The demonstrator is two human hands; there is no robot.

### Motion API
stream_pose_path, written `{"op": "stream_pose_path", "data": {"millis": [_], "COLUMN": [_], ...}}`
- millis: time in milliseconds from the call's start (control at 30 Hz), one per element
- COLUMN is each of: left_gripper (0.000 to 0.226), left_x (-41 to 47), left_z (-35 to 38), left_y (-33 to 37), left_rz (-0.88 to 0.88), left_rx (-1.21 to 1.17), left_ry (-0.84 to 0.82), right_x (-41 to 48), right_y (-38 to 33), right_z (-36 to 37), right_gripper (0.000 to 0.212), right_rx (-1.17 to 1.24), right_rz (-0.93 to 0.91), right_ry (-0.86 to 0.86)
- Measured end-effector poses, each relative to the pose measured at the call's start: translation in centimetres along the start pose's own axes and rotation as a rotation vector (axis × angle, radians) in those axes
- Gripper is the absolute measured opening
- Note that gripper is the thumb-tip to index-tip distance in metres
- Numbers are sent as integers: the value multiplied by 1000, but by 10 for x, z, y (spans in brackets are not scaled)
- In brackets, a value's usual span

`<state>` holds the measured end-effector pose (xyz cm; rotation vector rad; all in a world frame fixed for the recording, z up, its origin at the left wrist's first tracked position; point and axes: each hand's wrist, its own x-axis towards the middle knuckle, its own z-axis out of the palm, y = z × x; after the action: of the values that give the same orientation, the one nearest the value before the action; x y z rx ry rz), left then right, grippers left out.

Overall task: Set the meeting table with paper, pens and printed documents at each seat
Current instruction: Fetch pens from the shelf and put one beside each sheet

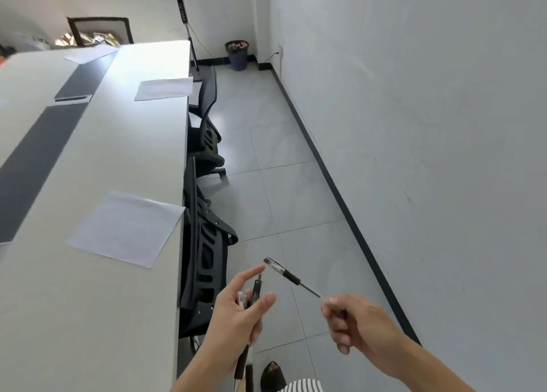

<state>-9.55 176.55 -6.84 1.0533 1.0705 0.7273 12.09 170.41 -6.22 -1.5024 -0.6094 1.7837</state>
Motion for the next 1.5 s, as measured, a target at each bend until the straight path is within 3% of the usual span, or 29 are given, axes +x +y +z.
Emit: {"op": "stream_pose_path", "data": {"millis": [233, 733, 1067, 1300, 1500], "left_gripper": [17, 17, 12, 13, 13], "left_x": [95, 255, 234, 237, 224], "left_z": [-29, -49, -83, -138, -183], "left_y": [42, 107, 108, 117, 112], "left_rz": [38, 0, -47, -11, -34], "left_rx": [18, -246, -489, -493, -470], "left_ry": [296, 956, 1411, 1526, 1567], "right_x": [94, 364, 491, 540, 595], "right_y": [-78, -275, -341, -331, -270], "right_z": [-15, -48, 97, 225, 303], "right_gripper": [21, 26, 16, 11, 18], "right_rx": [-98, -458, -778, -989, -1356], "right_rz": [17, 150, -14, -137, -208], "right_ry": [-37, -351, -563, -669, -590]}}
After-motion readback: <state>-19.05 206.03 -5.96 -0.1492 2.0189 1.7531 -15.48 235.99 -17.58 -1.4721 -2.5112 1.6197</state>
